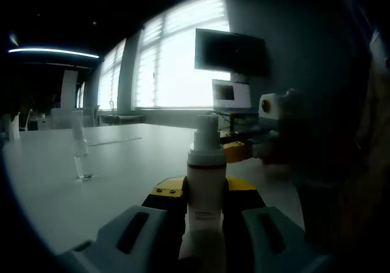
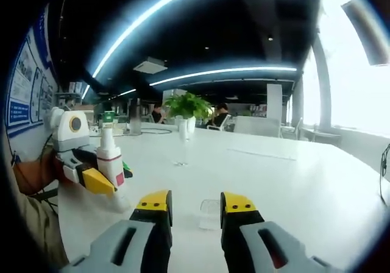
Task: Clamp pump bottle remove cover press pump head put on cover
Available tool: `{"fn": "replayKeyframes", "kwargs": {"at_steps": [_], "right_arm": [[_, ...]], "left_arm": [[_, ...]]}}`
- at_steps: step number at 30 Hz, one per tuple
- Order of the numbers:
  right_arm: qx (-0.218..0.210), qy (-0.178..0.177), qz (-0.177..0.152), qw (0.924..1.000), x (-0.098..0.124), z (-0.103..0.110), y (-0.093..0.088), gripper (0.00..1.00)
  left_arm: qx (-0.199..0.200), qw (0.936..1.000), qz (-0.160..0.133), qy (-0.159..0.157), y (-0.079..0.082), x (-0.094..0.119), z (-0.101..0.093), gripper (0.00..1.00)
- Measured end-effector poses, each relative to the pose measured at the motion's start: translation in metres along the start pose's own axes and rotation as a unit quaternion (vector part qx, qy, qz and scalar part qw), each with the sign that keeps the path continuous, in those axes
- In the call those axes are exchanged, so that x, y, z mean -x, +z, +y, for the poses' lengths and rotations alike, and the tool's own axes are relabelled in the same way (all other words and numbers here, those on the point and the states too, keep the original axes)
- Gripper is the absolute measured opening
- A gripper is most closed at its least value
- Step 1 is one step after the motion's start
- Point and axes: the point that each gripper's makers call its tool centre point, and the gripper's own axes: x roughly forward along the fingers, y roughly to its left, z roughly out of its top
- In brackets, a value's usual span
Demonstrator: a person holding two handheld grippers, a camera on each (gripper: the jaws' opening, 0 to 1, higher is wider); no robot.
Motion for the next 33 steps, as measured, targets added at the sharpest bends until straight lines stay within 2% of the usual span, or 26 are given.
{"fn": "replayKeyframes", "kwargs": {"at_steps": [12,26,33], "right_arm": [[0.01,-0.011,0.015,0.9998,-0.009,-0.003,-0.004,0.29],[0.012,-0.043,0.052,0.9976,-0.021,-0.018,-0.022,0.27],[0.001,-0.047,0.064,0.9968,-0.025,-0.022,-0.028,0.26]], "left_arm": [[0.0,1.0,0.0,0.0,0.0,0.0,0.0,0.13],[0.0,1.0,0.0,0.0,0.0,0.0,0.0,0.13],[0.0,1.0,0.0,0.001,0.0,0.0,0.0,0.13]]}}
